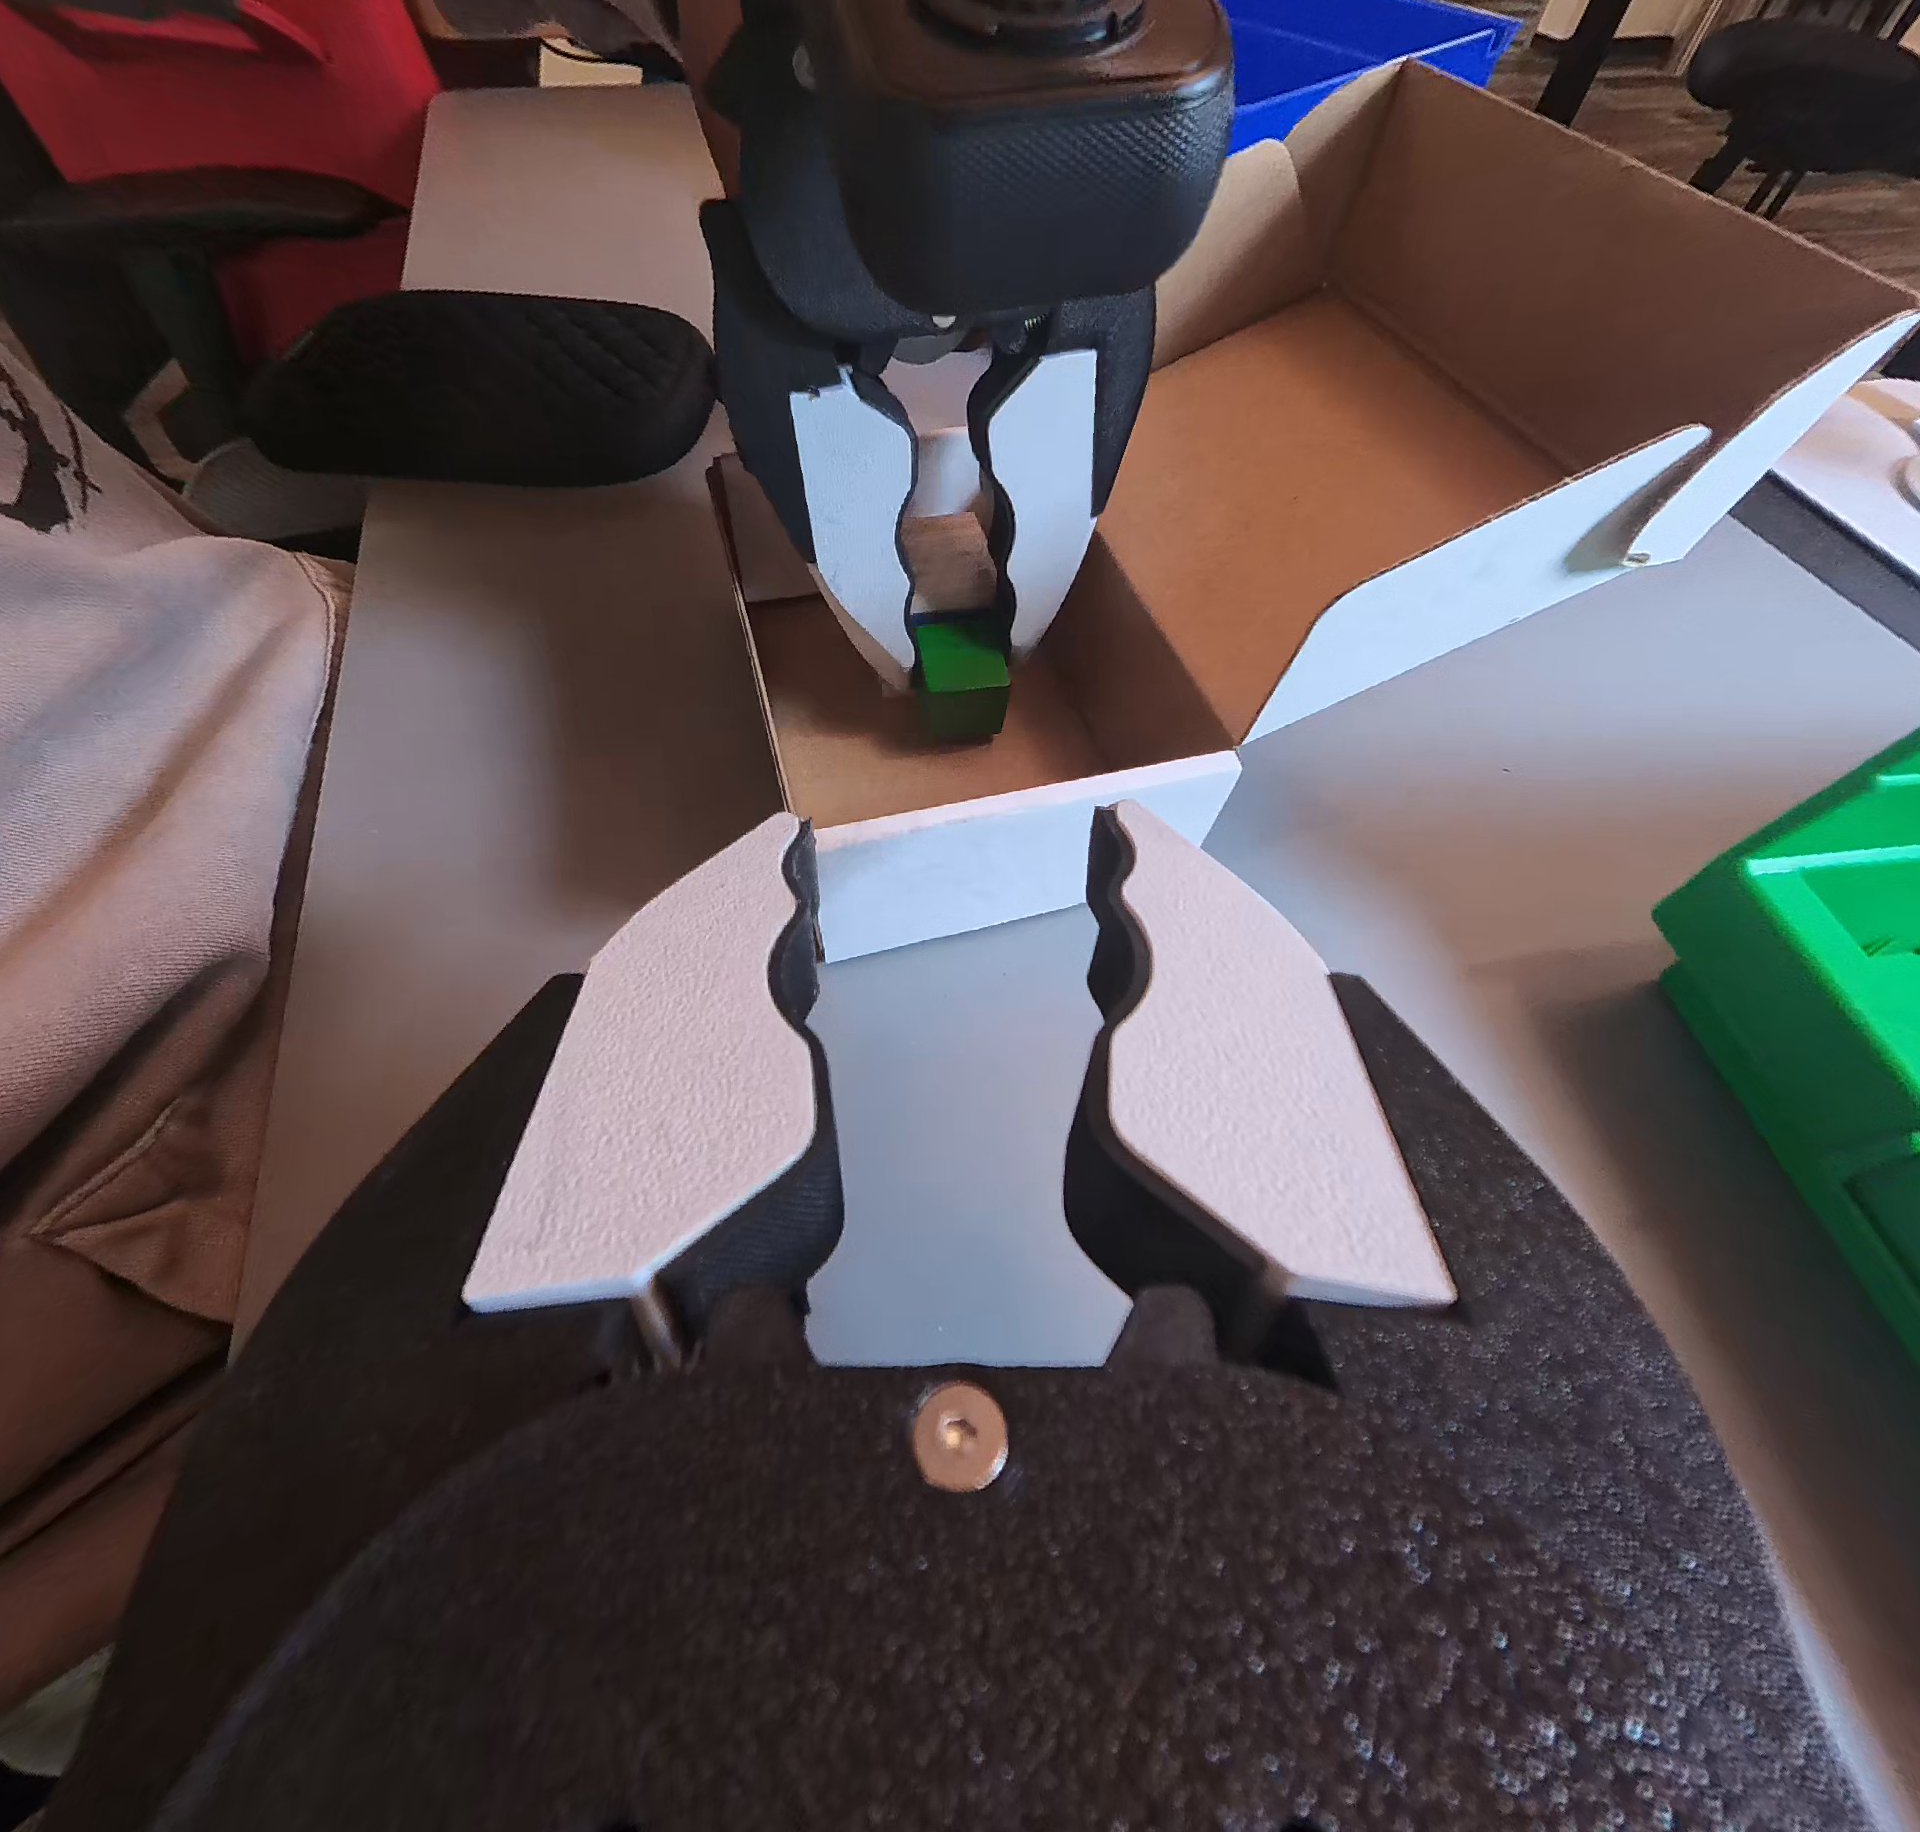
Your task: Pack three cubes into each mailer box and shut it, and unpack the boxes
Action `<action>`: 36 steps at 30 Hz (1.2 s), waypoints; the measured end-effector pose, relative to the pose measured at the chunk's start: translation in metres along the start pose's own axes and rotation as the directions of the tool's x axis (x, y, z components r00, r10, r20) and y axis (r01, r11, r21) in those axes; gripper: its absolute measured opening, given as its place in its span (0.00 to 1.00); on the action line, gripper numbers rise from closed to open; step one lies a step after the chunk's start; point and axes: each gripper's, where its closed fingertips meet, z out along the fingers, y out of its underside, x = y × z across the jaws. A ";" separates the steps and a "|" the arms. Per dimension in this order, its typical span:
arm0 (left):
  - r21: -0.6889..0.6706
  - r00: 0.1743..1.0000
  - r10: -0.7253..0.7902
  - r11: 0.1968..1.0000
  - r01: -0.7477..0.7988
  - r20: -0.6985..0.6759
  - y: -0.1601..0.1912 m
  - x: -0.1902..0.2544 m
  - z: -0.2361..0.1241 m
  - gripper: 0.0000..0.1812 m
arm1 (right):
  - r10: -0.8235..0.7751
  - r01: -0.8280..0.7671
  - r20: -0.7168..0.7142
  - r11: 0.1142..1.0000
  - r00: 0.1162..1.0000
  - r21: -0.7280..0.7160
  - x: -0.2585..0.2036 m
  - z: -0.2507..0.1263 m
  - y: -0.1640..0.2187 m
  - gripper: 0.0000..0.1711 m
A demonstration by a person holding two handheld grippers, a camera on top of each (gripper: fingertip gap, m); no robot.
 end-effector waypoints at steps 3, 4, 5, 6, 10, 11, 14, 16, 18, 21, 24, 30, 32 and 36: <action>-0.004 1.000 0.000 1.000 0.000 -0.002 0.000 0.001 0.004 0.15 | 0.000 0.000 0.000 1.000 1.000 -0.006 0.000 0.001 0.001 0.29; -0.006 1.000 -0.002 1.000 0.002 -0.005 0.000 0.001 0.005 0.16 | 0.002 -0.002 0.000 1.000 1.000 -0.007 0.000 0.001 0.002 0.29; -0.003 1.000 -0.006 1.000 0.006 -0.002 -0.001 0.000 0.005 0.16 | 0.003 -0.003 0.000 1.000 1.000 -0.007 0.000 0.001 0.002 0.29; 0.001 1.000 -0.006 1.000 0.006 0.007 -0.001 -0.002 0.004 0.17 | 0.004 -0.004 0.000 1.000 1.000 -0.007 0.000 0.001 0.002 0.29; 0.059 0.999 -0.011 0.998 0.009 0.034 -0.001 -0.004 -0.017 0.20 | 0.008 -0.008 0.002 1.000 1.000 -0.006 0.000 0.000 0.003 0.29; 0.095 0.999 -0.016 0.995 0.011 0.049 -0.002 -0.006 -0.030 0.20 | 0.008 -0.008 0.002 1.000 1.000 -0.005 0.000 0.000 0.002 0.29; 0.215 0.986 -0.095 0.974 0.065 0.135 0.009 -0.028 -0.082 0.21 | 0.009 -0.009 0.005 1.000 1.000 0.001 0.000 0.000 0.001 0.29; 0.288 0.952 -0.213 0.947 0.145 0.220 0.031 -0.058 -0.118 0.22 | 0.009 -0.009 0.011 1.000 1.000 0.005 -0.001 0.000 0.001 0.29; 0.338 0.900 -0.340 0.910 0.241 0.273 0.067 -0.088 -0.142 0.22 | 0.008 -0.009 0.021 1.000 1.000 0.017 -0.002 -0.001 -0.002 0.29; 0.333 0.821 -0.481 0.863 0.380 0.309 0.135 -0.123 -0.145 0.21 | 0.014 -0.015 0.039 0.999 0.999 0.033 -0.004 0.000 -0.004 0.29; 0.266 0.804 -0.518 0.851 0.453 0.292 0.197 -0.140 -0.117 0.21 | 0.024 -0.026 0.054 0.999 0.998 0.034 -0.004 0.001 -0.003 0.29; 0.100 0.917 -0.334 0.942 0.319 0.218 0.271 -0.136 -0.059 0.18 | 0.088 -0.091 0.081 0.995 0.993 0.034 0.001 0.005 0.000 0.28; 0.080 0.952 -0.243 0.969 0.232 0.188 0.277 -0.131 -0.049 0.18 | 0.119 -0.124 0.094 0.991 0.988 0.042 0.004 0.006 -0.002 0.27; 0.082 0.989 -0.081 0.994 0.072 0.120 0.273 -0.120 -0.039 0.18 | 0.166 -0.173 0.119 0.984 0.979 0.050 0.008 0.007 -0.003 0.27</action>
